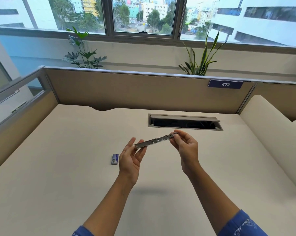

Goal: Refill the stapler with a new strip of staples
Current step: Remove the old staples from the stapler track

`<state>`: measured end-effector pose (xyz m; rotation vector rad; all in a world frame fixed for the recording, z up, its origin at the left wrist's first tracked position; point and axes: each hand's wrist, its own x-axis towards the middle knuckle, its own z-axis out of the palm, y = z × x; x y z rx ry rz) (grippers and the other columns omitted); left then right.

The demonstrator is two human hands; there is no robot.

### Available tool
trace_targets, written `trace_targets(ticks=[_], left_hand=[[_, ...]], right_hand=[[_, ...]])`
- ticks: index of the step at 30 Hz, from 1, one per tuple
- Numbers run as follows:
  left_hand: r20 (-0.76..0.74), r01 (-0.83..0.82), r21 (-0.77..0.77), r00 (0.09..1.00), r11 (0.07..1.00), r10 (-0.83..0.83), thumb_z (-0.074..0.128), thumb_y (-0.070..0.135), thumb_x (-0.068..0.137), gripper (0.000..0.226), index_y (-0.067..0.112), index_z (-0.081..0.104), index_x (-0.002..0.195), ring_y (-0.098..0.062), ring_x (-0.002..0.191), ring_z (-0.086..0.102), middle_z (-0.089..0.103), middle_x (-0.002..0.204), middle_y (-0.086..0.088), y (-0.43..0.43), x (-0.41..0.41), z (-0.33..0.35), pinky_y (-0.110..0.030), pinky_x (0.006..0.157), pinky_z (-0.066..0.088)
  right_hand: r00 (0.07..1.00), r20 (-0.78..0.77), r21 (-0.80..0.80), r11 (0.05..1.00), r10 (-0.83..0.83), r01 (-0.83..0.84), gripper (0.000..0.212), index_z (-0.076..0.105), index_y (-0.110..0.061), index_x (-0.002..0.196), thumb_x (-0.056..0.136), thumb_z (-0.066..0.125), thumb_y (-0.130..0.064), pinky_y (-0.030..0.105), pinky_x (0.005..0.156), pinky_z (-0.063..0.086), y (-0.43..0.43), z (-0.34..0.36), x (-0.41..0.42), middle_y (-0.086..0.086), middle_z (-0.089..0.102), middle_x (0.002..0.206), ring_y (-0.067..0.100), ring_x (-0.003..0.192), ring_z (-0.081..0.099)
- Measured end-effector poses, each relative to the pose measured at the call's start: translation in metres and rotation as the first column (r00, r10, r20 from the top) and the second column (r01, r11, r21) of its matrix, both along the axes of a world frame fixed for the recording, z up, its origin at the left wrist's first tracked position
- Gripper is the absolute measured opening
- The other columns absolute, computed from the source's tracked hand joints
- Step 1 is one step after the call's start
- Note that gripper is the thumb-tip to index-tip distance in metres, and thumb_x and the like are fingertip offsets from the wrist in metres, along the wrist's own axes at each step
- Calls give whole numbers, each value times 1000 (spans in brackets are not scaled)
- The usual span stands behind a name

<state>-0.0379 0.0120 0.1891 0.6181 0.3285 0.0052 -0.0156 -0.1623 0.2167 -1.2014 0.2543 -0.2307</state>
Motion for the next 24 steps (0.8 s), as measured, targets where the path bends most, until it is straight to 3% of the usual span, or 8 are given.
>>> trace_targets(ticks=[4, 8, 13, 18, 24], left_hand=[[-60, 127, -13, 990, 992, -128, 40, 7, 96, 35, -2, 56, 126, -29, 91, 74, 75, 100, -18, 2, 1, -5, -30, 70, 62], [-50, 321, 44, 947, 946, -318, 37, 17, 93, 44, -4, 57, 126, -34, 101, 70, 70, 114, -21, 3, 1, -7, -40, 82, 60], [-131, 528, 327, 846, 784, -516, 45, 31, 99, 38, 6, 62, 122, -28, 103, 70, 72, 115, -14, -5, 1, -3, -35, 83, 58], [-159, 554, 509, 812, 658, -561, 55, 36, 94, 33, 15, 68, 115, -28, 100, 71, 73, 111, -11, -16, 1, 2, -38, 85, 59], [-92, 547, 461, 813, 699, -575, 67, 32, 78, 36, 11, 70, 107, -32, 93, 72, 75, 98, -10, -15, -2, -2, -40, 77, 61]], right_hand=[[998, -7, -83, 994, 67, -67, 12, 69, -6, 100, 95, 59, -1, 17, 69, 59, -8, 2, 11, 8, 73, 90, 10, 75, 72], [991, -12, -225, 966, 131, -130, 16, 70, -9, 104, 96, 58, -3, 17, 71, 58, -16, 8, 21, 6, 74, 93, 9, 80, 73], [962, -57, -396, 879, 266, -266, 18, 70, -7, 109, 96, 58, -4, 18, 74, 59, -14, 16, 28, 7, 75, 97, 19, 91, 72], [895, -128, -447, 781, 427, -436, 18, 69, -8, 110, 97, 57, -4, 17, 72, 57, -10, 22, 24, 6, 76, 94, 11, 85, 73], [790, -206, -449, 661, 578, -601, 16, 64, -11, 111, 97, 58, -7, 21, 71, 58, -2, 22, 11, 7, 77, 93, 15, 83, 75]])
